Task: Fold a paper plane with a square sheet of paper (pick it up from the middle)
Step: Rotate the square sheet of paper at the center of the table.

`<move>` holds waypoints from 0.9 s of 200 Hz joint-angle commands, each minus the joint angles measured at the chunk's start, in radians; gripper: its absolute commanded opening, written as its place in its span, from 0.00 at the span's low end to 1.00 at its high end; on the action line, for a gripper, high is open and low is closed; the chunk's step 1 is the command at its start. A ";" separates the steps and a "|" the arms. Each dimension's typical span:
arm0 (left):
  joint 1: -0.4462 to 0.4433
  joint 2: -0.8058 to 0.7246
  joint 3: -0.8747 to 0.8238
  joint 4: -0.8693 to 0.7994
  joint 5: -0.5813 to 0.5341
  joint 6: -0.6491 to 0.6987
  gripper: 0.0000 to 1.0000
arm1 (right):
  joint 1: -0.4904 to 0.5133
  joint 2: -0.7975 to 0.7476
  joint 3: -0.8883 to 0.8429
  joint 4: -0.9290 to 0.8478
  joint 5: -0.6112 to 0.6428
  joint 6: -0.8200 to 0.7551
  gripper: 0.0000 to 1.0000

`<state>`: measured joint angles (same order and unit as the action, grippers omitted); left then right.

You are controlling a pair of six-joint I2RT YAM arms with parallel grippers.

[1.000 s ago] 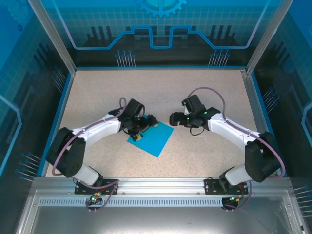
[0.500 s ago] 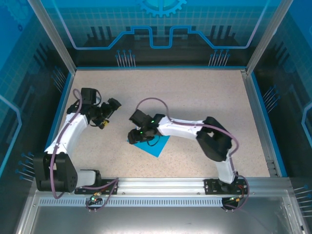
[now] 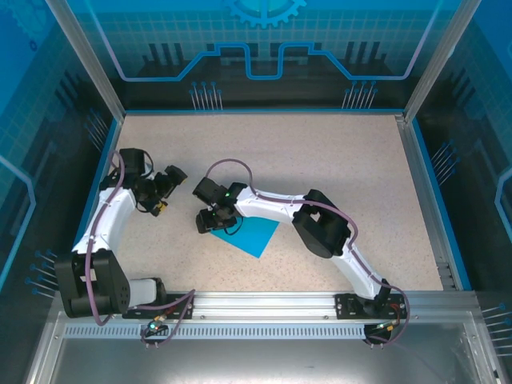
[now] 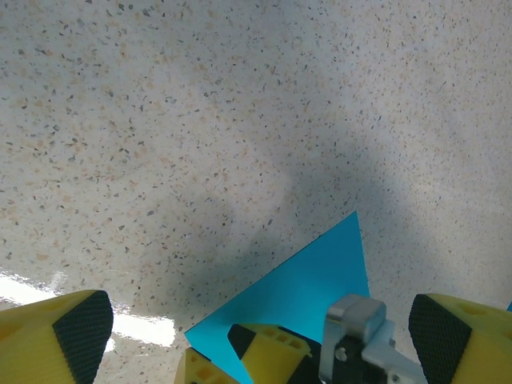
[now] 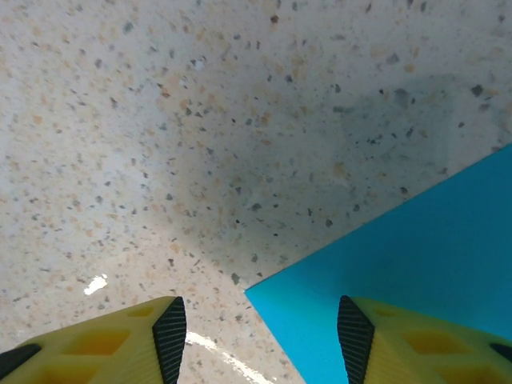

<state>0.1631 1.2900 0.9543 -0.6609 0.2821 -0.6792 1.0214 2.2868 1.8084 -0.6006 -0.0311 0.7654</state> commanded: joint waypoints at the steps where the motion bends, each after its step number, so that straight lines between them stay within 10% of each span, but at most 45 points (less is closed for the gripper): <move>1: 0.013 -0.012 -0.013 -0.019 0.026 0.021 0.98 | 0.017 0.034 0.012 -0.090 -0.022 -0.026 0.56; 86: 0.012 -0.017 -0.052 0.041 0.077 -0.012 0.98 | -0.008 -0.298 -0.528 -0.077 -0.096 -0.222 0.59; 121: 0.010 -0.020 -0.062 0.072 0.098 -0.033 0.99 | -0.059 -0.420 -0.497 -0.094 -0.081 -0.128 0.62; 180: 0.010 -0.001 -0.057 0.064 0.094 -0.010 0.98 | -0.171 -0.405 -0.369 -0.294 0.164 -0.164 0.96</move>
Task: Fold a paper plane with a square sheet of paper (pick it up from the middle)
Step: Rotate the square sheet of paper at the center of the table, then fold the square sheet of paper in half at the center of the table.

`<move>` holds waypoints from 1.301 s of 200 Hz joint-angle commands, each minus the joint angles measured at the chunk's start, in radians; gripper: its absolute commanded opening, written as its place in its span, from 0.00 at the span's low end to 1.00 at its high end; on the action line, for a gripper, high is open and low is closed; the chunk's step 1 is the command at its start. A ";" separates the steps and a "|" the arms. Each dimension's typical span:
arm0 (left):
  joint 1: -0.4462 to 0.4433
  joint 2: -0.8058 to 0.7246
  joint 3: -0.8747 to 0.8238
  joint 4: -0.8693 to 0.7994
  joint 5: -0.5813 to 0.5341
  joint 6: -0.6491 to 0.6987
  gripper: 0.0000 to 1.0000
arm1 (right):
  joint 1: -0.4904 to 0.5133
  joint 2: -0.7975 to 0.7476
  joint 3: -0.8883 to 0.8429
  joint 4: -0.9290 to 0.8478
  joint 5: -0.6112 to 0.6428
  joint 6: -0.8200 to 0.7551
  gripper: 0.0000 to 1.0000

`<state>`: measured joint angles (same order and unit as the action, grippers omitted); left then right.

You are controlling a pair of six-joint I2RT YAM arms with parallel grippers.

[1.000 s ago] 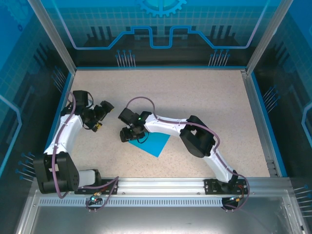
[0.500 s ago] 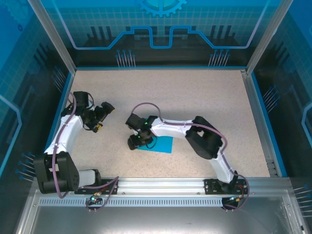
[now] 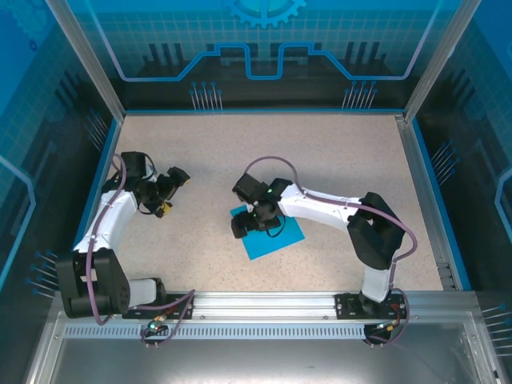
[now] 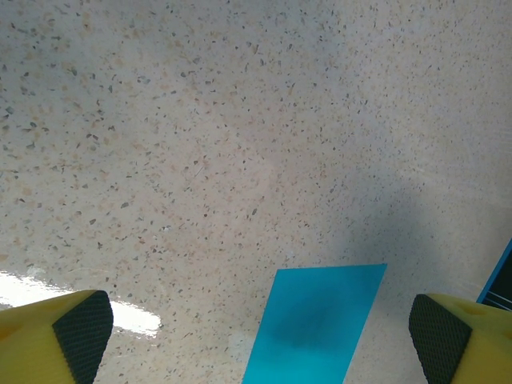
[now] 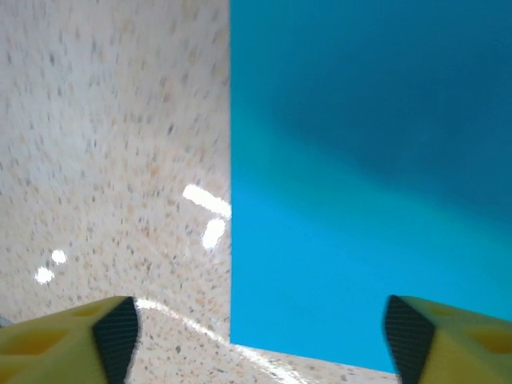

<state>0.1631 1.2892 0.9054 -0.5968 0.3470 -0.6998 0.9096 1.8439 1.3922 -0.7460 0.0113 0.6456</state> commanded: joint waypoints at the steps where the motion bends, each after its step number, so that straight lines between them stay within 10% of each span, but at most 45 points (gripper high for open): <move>1: 0.011 0.000 -0.009 0.000 0.029 0.011 0.99 | -0.060 0.040 0.049 -0.151 0.125 -0.047 0.97; 260: 0.010 0.033 -0.009 0.008 0.037 0.025 0.98 | -0.104 0.400 0.164 -0.215 0.089 -0.079 0.89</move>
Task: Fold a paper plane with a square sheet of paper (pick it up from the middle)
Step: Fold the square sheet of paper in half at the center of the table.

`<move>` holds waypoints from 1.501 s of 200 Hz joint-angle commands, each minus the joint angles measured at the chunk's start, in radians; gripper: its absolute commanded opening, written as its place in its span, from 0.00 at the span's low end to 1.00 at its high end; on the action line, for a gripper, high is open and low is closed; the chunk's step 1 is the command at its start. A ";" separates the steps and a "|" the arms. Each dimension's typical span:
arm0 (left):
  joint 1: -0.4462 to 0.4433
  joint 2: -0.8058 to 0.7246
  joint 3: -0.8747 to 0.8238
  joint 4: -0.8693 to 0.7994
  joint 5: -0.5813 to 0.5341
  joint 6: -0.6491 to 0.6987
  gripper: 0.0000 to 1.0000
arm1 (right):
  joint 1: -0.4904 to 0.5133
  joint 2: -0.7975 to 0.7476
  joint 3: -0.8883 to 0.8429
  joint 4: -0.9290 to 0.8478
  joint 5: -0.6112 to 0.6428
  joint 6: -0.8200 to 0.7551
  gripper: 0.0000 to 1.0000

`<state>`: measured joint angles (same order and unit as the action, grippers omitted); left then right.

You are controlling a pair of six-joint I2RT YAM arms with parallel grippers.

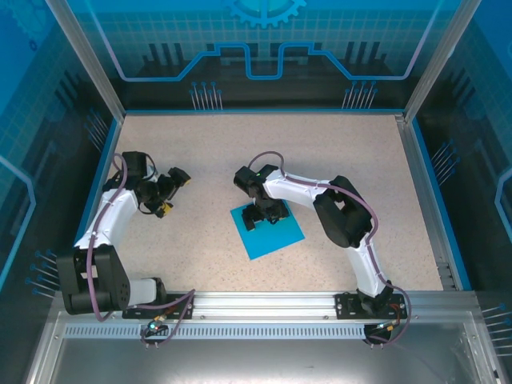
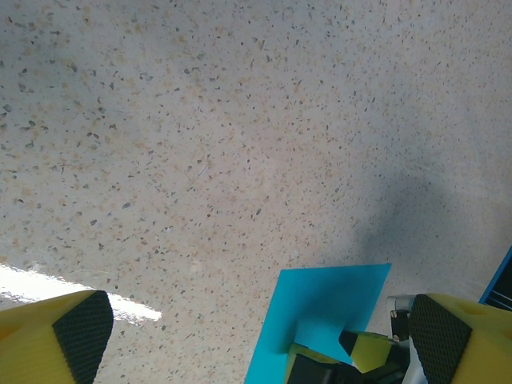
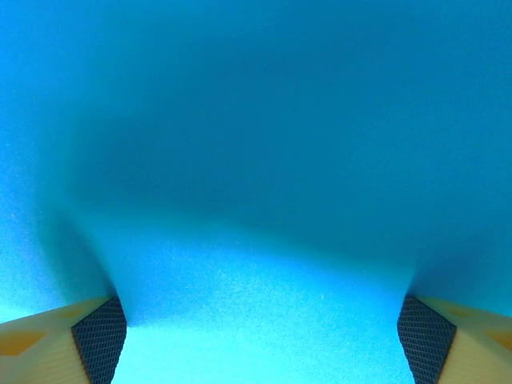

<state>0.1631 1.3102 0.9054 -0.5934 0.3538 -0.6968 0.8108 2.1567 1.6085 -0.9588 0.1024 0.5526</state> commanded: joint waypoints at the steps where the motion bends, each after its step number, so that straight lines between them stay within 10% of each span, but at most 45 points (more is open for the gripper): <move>1: 0.010 0.012 -0.009 0.004 0.030 0.022 0.98 | -0.004 0.087 -0.053 -0.002 -0.003 0.014 0.89; 139: 0.007 0.011 -0.010 -0.002 0.031 0.023 0.99 | -0.029 0.021 -0.103 0.031 -0.015 0.023 0.79; 208: -0.007 0.014 -0.002 -0.001 0.029 0.019 0.99 | 0.010 -0.162 -0.094 -0.011 0.054 0.037 0.98; 300: -0.019 0.023 -0.003 0.000 0.032 0.019 0.99 | 0.033 -0.070 -0.153 0.032 -0.022 0.085 0.99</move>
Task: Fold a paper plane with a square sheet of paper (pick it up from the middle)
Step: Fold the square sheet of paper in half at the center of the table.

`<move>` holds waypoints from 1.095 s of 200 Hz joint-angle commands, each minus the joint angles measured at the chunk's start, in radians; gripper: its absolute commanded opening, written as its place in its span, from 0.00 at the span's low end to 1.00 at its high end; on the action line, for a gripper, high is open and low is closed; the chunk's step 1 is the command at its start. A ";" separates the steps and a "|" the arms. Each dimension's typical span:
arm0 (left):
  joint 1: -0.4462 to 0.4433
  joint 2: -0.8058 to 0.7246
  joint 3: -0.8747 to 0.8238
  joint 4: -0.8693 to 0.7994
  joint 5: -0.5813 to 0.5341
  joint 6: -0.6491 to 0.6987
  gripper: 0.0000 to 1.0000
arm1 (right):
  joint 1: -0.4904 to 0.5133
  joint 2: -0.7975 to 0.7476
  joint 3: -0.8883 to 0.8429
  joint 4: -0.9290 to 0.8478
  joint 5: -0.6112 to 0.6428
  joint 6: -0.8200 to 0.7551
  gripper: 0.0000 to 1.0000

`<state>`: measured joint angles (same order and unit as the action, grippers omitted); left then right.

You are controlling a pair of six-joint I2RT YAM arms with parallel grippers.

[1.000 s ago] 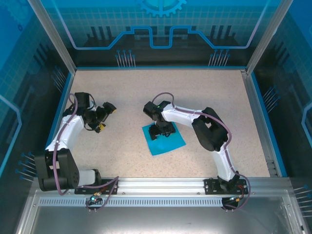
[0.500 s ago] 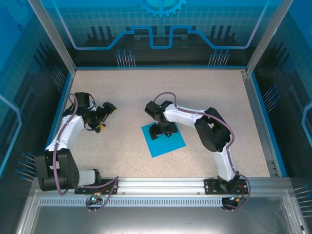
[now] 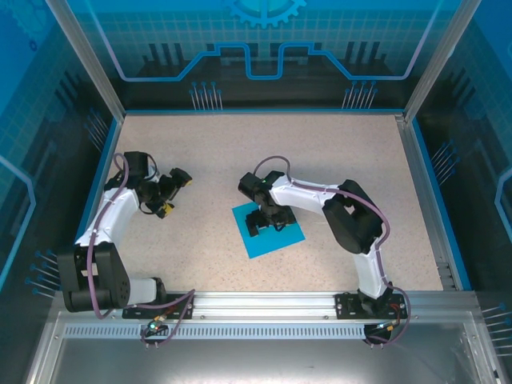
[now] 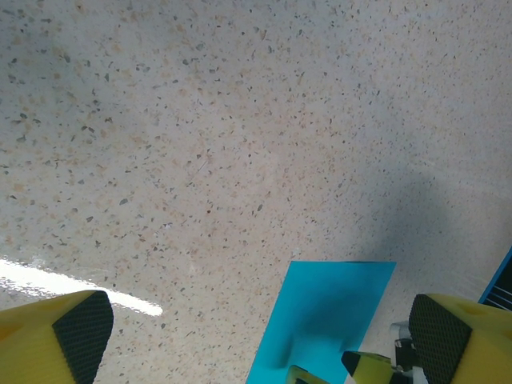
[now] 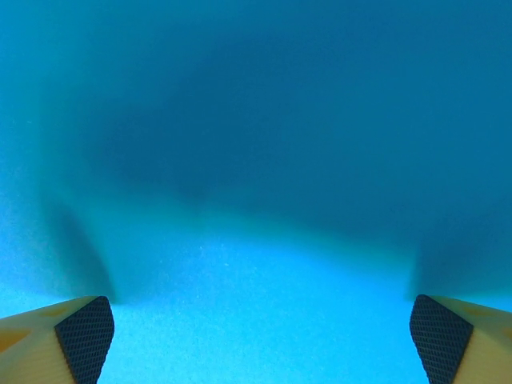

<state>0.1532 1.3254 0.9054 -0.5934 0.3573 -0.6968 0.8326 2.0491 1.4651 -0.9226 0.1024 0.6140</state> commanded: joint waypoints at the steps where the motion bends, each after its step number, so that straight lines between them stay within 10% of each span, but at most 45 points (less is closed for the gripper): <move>1: -0.009 0.008 -0.003 -0.001 0.028 0.019 0.98 | 0.011 0.039 -0.010 -0.004 -0.022 0.024 0.99; 96: -0.039 0.006 -0.016 0.009 0.031 0.004 0.99 | 0.009 0.047 -0.067 0.027 0.002 0.065 0.83; 219: -0.192 0.036 -0.132 0.231 0.153 -0.079 0.99 | -0.081 -0.318 -0.247 0.475 -0.329 0.229 0.21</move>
<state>-0.0029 1.3365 0.7815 -0.4393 0.4511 -0.7467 0.7815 1.7767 1.2549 -0.5785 -0.1097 0.7860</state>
